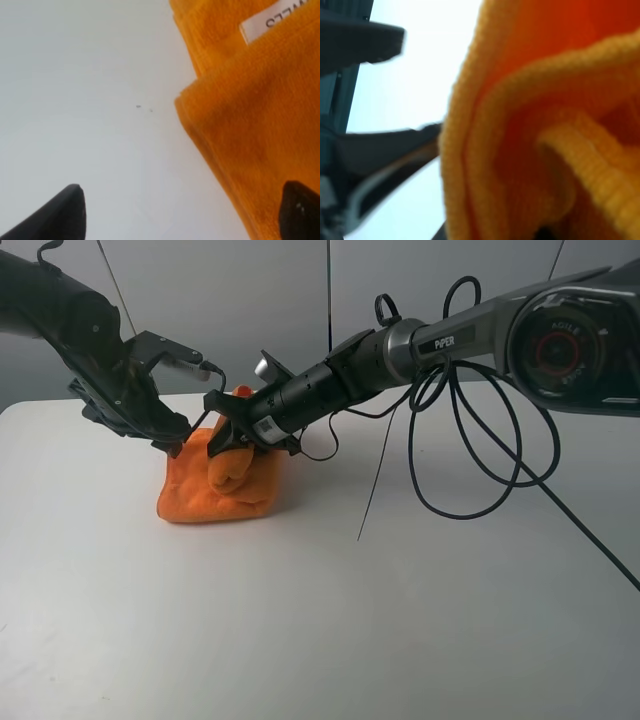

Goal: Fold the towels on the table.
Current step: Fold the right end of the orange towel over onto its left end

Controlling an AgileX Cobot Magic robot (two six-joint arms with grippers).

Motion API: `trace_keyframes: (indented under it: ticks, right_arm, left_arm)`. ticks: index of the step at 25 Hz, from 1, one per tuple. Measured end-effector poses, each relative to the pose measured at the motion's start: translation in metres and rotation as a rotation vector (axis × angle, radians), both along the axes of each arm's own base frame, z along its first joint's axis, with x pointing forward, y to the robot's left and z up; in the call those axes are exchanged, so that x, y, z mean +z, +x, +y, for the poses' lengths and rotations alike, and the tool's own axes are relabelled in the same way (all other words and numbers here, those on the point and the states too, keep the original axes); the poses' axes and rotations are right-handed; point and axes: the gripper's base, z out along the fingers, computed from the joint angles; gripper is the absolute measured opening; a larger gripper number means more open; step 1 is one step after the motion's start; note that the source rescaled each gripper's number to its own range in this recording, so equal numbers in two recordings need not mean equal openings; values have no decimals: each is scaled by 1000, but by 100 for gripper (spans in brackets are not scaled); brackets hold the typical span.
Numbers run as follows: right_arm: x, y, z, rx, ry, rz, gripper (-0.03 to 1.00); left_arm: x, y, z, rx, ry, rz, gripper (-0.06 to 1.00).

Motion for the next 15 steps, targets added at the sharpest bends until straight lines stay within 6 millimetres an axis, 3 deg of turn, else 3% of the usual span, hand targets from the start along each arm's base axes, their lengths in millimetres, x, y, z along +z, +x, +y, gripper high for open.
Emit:
trace_keyframes:
  ticks: [8,15]
  right_arm:
    - [2,1,1,-3,8,0,8]
    - [1,0,0,4,1,-4,8]
  left_arm:
    - [48,-10,9,28,27,-106,100]
    - [109,-28,18,57,-32,-258,100]
